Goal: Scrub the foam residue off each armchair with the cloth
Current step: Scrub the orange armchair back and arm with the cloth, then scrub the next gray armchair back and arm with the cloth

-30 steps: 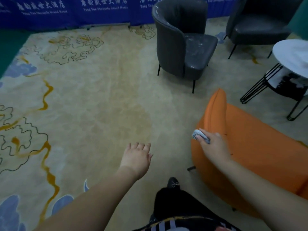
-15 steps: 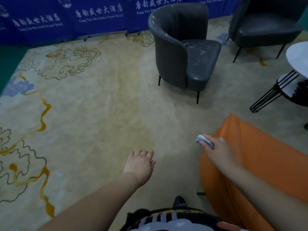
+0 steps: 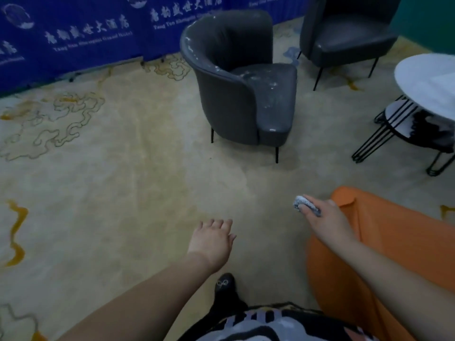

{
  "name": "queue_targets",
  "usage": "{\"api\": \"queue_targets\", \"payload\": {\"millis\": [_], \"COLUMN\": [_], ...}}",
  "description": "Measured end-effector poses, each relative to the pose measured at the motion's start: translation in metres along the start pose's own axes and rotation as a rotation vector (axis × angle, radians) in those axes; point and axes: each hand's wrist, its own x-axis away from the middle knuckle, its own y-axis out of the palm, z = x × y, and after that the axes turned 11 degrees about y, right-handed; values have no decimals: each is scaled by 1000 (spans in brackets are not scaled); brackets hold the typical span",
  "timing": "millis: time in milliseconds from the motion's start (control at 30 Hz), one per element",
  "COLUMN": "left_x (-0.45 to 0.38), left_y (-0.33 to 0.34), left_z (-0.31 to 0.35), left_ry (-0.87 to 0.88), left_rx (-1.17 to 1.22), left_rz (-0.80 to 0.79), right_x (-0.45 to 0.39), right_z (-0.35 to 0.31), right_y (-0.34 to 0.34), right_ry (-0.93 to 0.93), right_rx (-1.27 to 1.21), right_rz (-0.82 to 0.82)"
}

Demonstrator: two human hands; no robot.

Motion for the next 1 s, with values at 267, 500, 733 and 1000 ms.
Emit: {"api": "queue_targets", "payload": {"millis": [267,500,733,1000], "left_x": [-109,-216,-325,-418], "left_y": [-62,-101,-131,-161], "left_z": [-51,-40,-24,-5], "left_ry": [190,271,263,234], "left_rx": [-78,-108,-119,-108], "left_rz": [-12,-15,-20,-23], "right_x": [-46,-124,-240,-352], "right_z": [-31,-29,-13,-18], "right_y": [-2,-31,-73,-110], "right_ry": [181,285,295,279], "right_rx": [-88,-203,-188,-196], "right_rz": [129,232,212,146]}}
